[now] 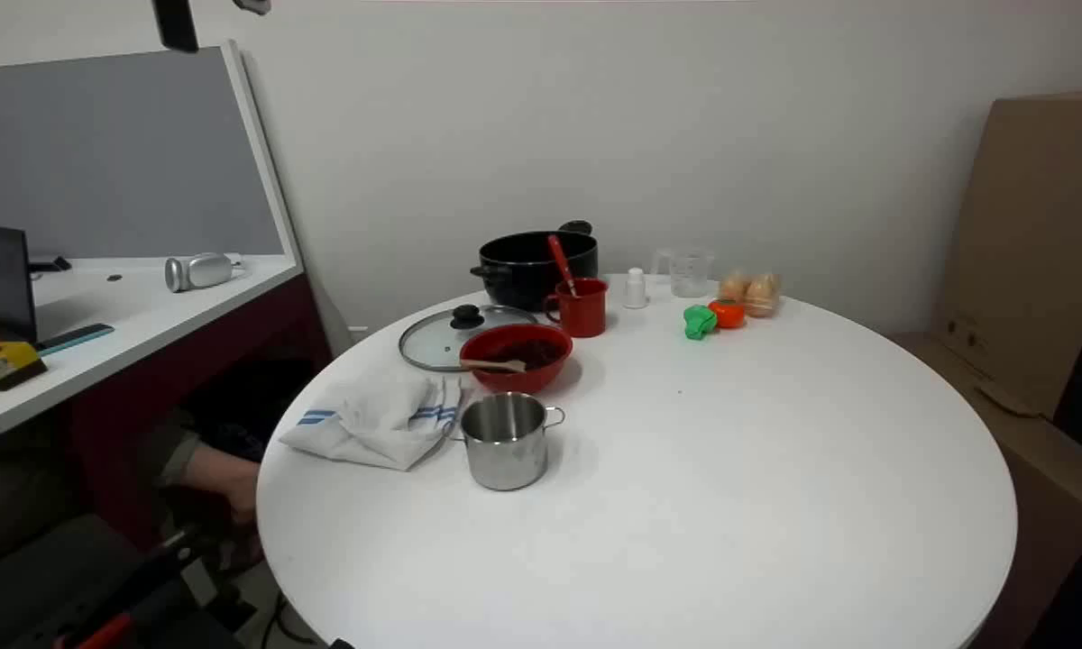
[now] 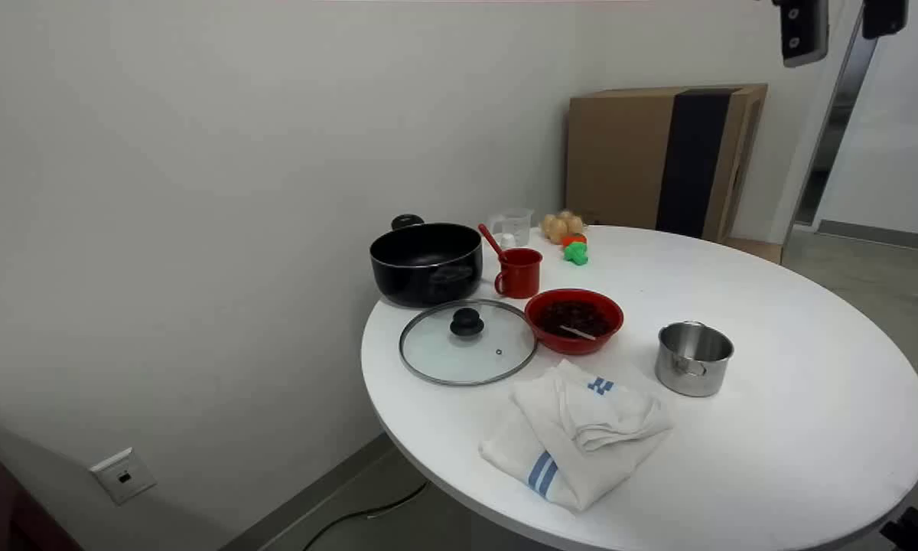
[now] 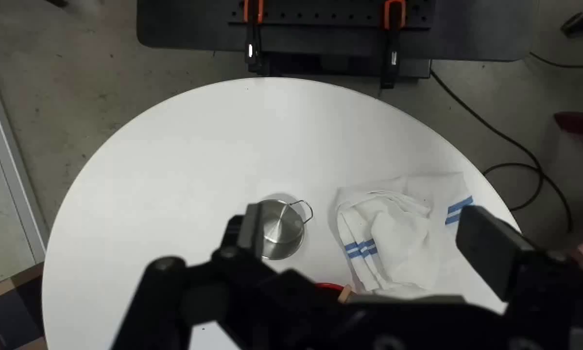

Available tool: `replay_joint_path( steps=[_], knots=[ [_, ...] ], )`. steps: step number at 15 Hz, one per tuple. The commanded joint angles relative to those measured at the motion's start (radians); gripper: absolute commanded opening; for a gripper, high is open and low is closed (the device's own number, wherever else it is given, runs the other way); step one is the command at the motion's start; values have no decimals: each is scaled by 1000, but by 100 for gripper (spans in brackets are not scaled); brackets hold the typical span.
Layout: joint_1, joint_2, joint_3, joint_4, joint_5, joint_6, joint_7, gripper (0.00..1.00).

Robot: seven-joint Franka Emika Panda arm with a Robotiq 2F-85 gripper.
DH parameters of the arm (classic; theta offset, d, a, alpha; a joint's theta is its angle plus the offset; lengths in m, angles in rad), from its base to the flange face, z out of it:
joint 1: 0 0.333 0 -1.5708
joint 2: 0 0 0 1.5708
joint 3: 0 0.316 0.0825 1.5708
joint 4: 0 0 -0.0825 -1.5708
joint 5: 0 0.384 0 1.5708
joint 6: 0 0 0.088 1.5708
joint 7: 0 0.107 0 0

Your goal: Move the silver pot to the right side of the table, use the white and blue towel to wipe the table

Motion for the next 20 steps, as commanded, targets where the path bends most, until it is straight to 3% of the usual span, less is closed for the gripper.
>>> replay_joint_path(
  steps=[1, 14, 17, 20],
  knots=[
    [19, 2, -15, 2, -6, -3, 7, 100],
    [8, 13, -21, 32, -50, 19, -2, 100],
    [-6, 2, -41, 28, -132, 75, -15, 100],
    [-22, -4, -80, 0, -193, 203, -17, 100]
  ],
)
